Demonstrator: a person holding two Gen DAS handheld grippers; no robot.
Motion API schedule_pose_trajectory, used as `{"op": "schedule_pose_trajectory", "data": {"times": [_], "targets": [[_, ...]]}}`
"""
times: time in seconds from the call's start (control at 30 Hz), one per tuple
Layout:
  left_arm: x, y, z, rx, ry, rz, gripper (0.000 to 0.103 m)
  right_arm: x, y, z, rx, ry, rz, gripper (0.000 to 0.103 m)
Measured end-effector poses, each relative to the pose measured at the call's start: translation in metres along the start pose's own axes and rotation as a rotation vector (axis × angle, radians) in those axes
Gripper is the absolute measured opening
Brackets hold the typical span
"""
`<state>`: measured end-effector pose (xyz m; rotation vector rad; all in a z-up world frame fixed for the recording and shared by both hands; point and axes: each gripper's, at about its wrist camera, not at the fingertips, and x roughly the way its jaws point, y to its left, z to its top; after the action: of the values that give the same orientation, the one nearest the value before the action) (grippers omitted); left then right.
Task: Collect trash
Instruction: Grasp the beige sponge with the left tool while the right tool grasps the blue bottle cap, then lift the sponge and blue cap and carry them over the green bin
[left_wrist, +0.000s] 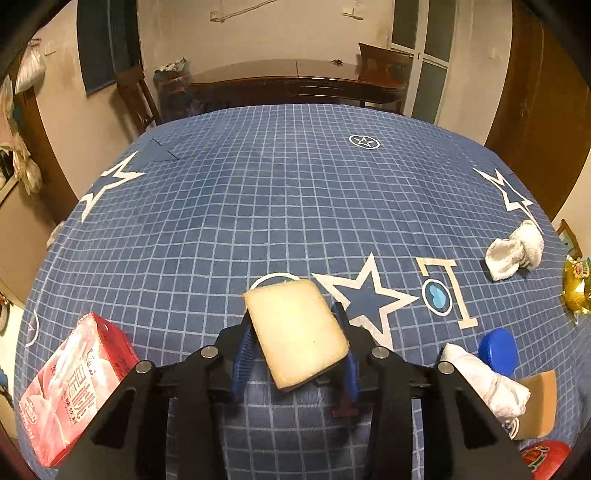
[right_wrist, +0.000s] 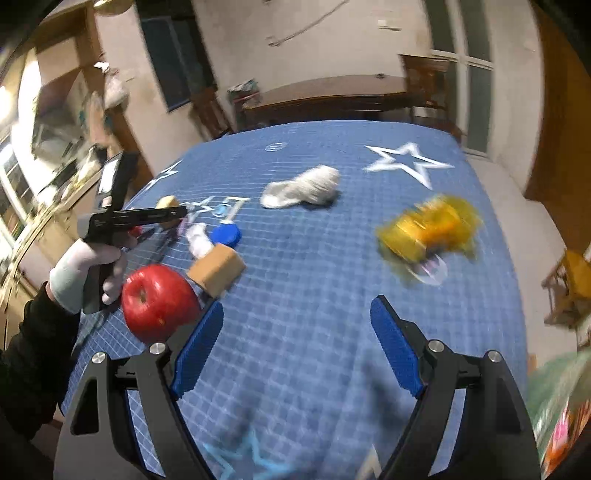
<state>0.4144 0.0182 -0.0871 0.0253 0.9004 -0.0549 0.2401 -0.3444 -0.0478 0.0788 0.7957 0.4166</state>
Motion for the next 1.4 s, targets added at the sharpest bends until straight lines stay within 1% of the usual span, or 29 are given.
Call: {"op": "schedule_pose_trajectory", "data": {"times": [0.03, 0.07, 0.1, 0.13, 0.17, 0.2, 0.27, 0.33, 0.4, 0.47, 0.67, 0.8, 0.9, 0.97, 1.03, 1.13, 1.2, 1.27, 1.3, 1.4], "targets": [[0.000, -0.001, -0.001, 0.001, 0.000, 0.001, 0.041, 0.010, 0.005, 0.012, -0.021, 0.024, 0.021, 0.060], [-0.001, -0.001, -0.002, 0.003, 0.000, 0.000, 0.041, 0.020, 0.010, 0.023, -0.040, 0.045, 0.029, 0.056], [-0.001, -0.001, -0.002, 0.003, -0.001, -0.001, 0.041, 0.028, 0.013, 0.030, -0.053, 0.058, 0.034, 0.049], [-0.002, -0.001, -0.004, 0.002, 0.000, -0.005, 0.041, 0.041, 0.019, 0.043, -0.070, 0.088, 0.053, 0.045], [-0.002, 0.000, -0.003, 0.000, 0.000, -0.008, 0.041, 0.053, 0.025, 0.053, -0.088, 0.119, 0.065, 0.044], [-0.002, 0.000, -0.003, -0.002, 0.001, -0.013, 0.041, 0.063, 0.031, 0.059, -0.113, 0.143, 0.063, 0.043], [-0.003, 0.001, -0.004, -0.005, 0.000, -0.018, 0.041, 0.089, 0.047, 0.071, -0.230, 0.212, 0.014, 0.043], [-0.003, 0.001, -0.004, -0.003, 0.000, -0.023, 0.041, 0.113, 0.057, 0.078, -0.315, 0.278, -0.035, 0.043], [-0.003, 0.003, -0.003, -0.011, 0.002, -0.034, 0.041, 0.131, 0.063, 0.078, -0.360, 0.341, -0.033, 0.043], [-0.002, 0.004, -0.002, -0.018, 0.004, -0.045, 0.041, 0.143, 0.070, 0.080, -0.410, 0.366, -0.049, 0.043], [-0.001, 0.005, -0.001, -0.024, 0.007, -0.061, 0.041, 0.154, 0.088, 0.086, -0.519, 0.441, -0.016, 0.043], [-0.001, 0.002, -0.001, -0.020, 0.009, -0.068, 0.041, 0.163, 0.096, 0.091, -0.557, 0.479, 0.015, 0.043], [-0.001, 0.002, -0.001, -0.025, 0.013, -0.086, 0.041, 0.172, 0.103, 0.095, -0.577, 0.531, 0.055, 0.043], [-0.001, 0.001, -0.001, -0.025, 0.014, -0.089, 0.041, 0.176, 0.103, 0.097, -0.582, 0.543, 0.070, 0.043], [-0.001, -0.001, -0.001, -0.022, 0.014, -0.089, 0.041, 0.181, 0.109, 0.096, -0.611, 0.543, 0.063, 0.043], [-0.001, -0.002, -0.001, -0.016, 0.013, -0.092, 0.041, 0.186, 0.112, 0.096, -0.603, 0.517, 0.063, 0.043], [-0.001, -0.002, -0.001, -0.010, 0.009, -0.092, 0.041, 0.185, 0.115, 0.094, -0.591, 0.497, 0.059, 0.038], [-0.002, -0.004, -0.003, -0.001, 0.003, -0.089, 0.039, 0.176, 0.115, 0.092, -0.581, 0.455, 0.014, 0.038], [-0.004, -0.006, -0.004, 0.002, -0.004, -0.089, 0.038, 0.173, 0.115, 0.091, -0.573, 0.437, 0.007, 0.038], [-0.017, -0.014, -0.004, 0.023, -0.042, -0.098, 0.037, 0.146, 0.113, 0.086, -0.512, 0.318, -0.031, 0.038]]}}
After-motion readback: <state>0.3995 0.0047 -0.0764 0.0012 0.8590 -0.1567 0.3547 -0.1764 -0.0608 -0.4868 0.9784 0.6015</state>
